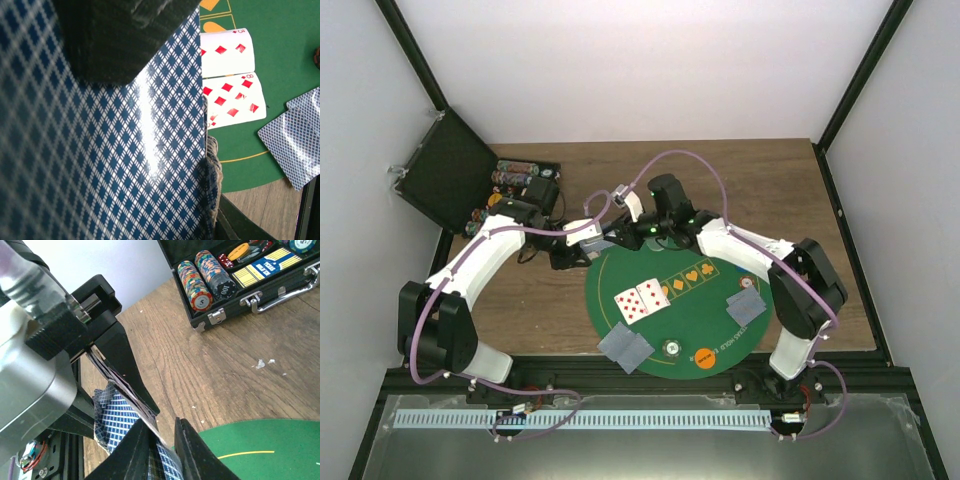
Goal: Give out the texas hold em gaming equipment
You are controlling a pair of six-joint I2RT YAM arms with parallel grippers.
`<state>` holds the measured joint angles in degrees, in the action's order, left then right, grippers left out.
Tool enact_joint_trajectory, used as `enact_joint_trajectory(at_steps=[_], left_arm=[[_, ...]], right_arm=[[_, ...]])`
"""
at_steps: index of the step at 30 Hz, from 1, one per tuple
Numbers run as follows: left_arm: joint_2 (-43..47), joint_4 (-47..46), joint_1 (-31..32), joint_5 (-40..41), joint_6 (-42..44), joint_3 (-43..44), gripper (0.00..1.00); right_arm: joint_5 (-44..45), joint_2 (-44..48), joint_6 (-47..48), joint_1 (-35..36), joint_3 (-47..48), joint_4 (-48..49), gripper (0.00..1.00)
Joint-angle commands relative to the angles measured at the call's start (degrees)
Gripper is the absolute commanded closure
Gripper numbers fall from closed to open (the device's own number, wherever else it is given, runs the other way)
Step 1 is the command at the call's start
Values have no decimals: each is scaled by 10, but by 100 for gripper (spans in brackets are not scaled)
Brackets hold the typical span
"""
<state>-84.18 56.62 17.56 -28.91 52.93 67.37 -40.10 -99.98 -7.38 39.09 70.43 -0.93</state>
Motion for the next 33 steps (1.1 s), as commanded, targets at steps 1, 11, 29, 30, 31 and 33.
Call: enact_joint_trajectory(at_steps=[1,11,29,30,31,33], left_arm=[[0,9,1,-24,15,-5,66],[-4,-1,-10,-23,13,-16,66],[-10,-25,-67,-38,6,-35,67],[-8,-26,-69,-38,6,-37,67],[-7,-27,-70,-38,5,-38,67],[-6,-29,-72,-39,3,-40,66]], right_arm=[[38,12,13,-12,24,-36,86],[43,22,31,-15,37,-87,99],[200,160,190,-33,14,-217,99],[228,175,209,-33,2,-220,99],[258,189,229,-33,-12,-219,99],[330,212,271,-33,-51,-215,99]])
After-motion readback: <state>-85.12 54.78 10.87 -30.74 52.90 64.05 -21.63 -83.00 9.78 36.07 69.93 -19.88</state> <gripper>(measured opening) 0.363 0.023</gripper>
